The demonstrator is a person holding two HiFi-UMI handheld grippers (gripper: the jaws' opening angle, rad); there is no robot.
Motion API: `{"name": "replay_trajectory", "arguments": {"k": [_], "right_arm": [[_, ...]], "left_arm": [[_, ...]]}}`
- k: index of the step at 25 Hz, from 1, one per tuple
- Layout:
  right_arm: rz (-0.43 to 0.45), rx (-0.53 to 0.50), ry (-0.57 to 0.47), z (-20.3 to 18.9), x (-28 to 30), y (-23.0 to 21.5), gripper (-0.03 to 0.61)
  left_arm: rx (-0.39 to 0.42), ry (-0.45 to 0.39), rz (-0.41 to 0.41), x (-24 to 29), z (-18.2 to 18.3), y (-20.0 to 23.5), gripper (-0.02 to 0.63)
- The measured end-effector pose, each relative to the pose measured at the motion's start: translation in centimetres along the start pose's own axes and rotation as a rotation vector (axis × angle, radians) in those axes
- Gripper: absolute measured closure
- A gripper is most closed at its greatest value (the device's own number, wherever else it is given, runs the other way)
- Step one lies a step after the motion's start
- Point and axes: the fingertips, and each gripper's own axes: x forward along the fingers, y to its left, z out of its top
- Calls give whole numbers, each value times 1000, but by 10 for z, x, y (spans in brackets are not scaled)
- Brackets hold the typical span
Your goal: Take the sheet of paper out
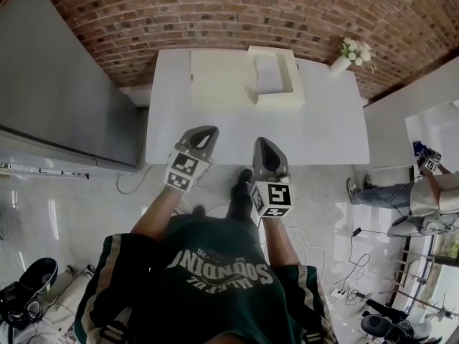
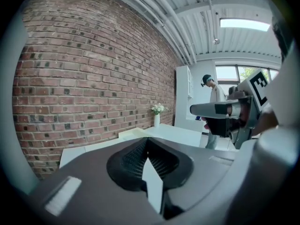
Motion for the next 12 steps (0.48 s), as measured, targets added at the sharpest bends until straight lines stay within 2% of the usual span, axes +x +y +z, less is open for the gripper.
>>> {"name": "replay_trajectory", "arguments": {"k": [12], "right_arm": [[173,-24,-7,42,109,-106,578]], "left_arm": [[-51,4,167,116,42,43,603]]}}
